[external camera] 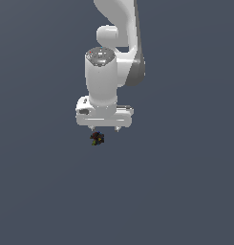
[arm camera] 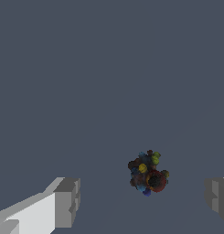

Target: Pick up the object and move it to a goal position.

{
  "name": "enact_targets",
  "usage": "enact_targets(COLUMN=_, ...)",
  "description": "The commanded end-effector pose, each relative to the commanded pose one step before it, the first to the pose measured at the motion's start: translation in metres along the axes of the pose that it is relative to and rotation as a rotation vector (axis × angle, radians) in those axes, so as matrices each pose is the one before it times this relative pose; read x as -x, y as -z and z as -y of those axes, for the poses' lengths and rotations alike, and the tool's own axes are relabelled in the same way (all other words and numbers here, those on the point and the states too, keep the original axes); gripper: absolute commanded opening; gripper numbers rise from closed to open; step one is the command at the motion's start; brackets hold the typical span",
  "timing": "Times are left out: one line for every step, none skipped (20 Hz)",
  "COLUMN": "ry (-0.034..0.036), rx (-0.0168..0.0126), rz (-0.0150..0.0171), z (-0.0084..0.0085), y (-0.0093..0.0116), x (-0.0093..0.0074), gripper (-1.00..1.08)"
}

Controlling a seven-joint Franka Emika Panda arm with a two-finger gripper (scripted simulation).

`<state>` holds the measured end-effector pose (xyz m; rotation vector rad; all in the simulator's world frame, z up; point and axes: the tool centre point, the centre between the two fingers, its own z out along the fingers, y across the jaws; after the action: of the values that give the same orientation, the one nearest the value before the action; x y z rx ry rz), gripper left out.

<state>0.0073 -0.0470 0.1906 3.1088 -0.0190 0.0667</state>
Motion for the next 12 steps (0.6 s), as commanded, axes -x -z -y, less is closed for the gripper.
enact_targets(ry=0.00393, rx=0.0006, rz=-0.00041, z=0.0001, y=0.00039, x=-0.0001, gripper=1.0)
enact_targets(ry=-0.00216, rx=-0.00048, rz=0.0006, z=0.00029, y=-0.00048, x=0.00016, gripper=1.0)
enact_targets(ry=-0.00394, rx=-0.00056, rz=0.00061, z=0.00016, y=-0.00065, x=0.00024, gripper=1.0)
enact_targets(ry=-0.0058, rx=-0.0006, rz=0.00055, z=-0.00006, y=-0.00079, x=0.0003, gripper=1.0)
enact_targets(ry=-0.00764, rx=-0.00065, rz=0.00053, z=-0.00026, y=-0.00095, x=0.00036, gripper=1.0)
enact_targets(ry=-0.00953, rx=-0.00071, rz=0.00053, z=-0.00048, y=-0.00111, x=0.00043, gripper=1.0)
enact_targets(ry=-0.01126, rx=-0.00078, rz=0.00054, z=-0.00063, y=-0.00127, x=0.00049, gripper=1.0)
enact_targets(ry=-0.01286, rx=-0.00085, rz=0.00059, z=-0.00076, y=-0.00143, x=0.00054, gripper=1.0)
enact_targets(ry=-0.01427, rx=-0.00094, rz=0.0007, z=-0.00082, y=-0.0016, x=0.0006, gripper=1.0)
enact_targets(ry=-0.01573, rx=-0.00105, rz=0.00087, z=-0.00084, y=-0.00181, x=0.00068, gripper=1.0)
enact_targets(ry=-0.01734, rx=-0.00117, rz=0.00106, z=-0.00087, y=-0.00202, x=0.00076, gripper=1.0)
enact_targets(ry=-0.01893, rx=-0.00124, rz=0.00119, z=-0.00094, y=-0.00221, x=0.00082, gripper=1.0)
